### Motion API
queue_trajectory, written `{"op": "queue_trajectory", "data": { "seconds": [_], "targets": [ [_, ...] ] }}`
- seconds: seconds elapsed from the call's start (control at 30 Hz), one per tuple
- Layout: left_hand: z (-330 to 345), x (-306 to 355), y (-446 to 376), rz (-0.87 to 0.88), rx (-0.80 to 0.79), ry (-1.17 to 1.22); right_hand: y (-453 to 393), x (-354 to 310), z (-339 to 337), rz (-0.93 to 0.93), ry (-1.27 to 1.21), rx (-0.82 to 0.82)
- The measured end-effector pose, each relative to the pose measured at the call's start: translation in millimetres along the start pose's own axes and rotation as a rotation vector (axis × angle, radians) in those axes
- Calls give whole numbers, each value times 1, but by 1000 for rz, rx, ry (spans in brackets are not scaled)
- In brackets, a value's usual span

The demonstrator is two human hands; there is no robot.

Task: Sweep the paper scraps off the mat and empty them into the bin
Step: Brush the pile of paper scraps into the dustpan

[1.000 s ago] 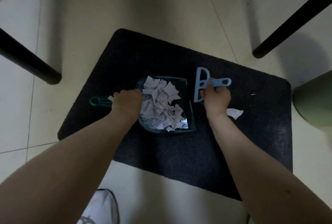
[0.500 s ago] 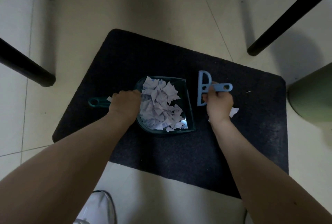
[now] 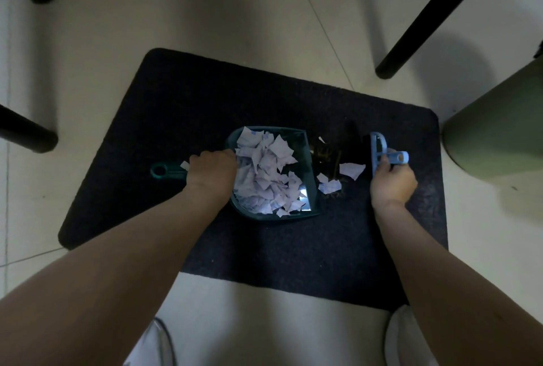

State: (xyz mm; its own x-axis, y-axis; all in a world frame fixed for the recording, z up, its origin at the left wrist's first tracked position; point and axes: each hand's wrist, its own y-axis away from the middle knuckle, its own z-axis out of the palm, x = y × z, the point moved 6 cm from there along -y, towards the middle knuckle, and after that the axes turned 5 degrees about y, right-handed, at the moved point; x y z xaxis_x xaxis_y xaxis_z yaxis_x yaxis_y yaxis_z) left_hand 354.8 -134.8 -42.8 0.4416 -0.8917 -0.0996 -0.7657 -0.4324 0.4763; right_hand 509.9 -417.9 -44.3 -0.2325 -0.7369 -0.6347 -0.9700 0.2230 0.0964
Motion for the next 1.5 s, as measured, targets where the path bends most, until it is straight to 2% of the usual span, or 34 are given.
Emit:
{"op": "queue_trajectory", "data": {
  "seconds": [0.13,0.27,0.33,0.4,0.5,0.57,0.67,0.77,0.83,0.93,1.1,1.5],
  "targets": [
    [-2,6,-2,-6,-9,13,9,-13,17,-34,75,-119],
    [-3,7,-1,-6,-2,18,16,-30,17,-78,-78,-206],
    [-2,7,0,-7,-5,23,12,-33,7,-87,-107,-132],
    [-2,7,0,-10,-2,27,6,-29,-5,-72,-29,-34],
    [-2,6,0,-8,1,31,9,-17,-6,15,104,-14],
    [-2,6,0,-6,2,40,22,-18,5,-9,148,-71],
    [-2,5,0,-10,-1,42,48,-32,31,-140,163,-216],
    [-2,2,1,-10,5,18,59,-41,42,-178,53,-320],
    [-2,0,1,-8,8,11,58,-44,39,-136,-64,-351],
    [-2,0,2,-10,-2,19,48,-51,25,-89,-185,-287],
    [-4,-4,4,2,10,20,26,-48,11,-69,-42,-60],
    [1,-31,6,-39,6,22,37,-75,51,-160,53,-113]
  ]
}}
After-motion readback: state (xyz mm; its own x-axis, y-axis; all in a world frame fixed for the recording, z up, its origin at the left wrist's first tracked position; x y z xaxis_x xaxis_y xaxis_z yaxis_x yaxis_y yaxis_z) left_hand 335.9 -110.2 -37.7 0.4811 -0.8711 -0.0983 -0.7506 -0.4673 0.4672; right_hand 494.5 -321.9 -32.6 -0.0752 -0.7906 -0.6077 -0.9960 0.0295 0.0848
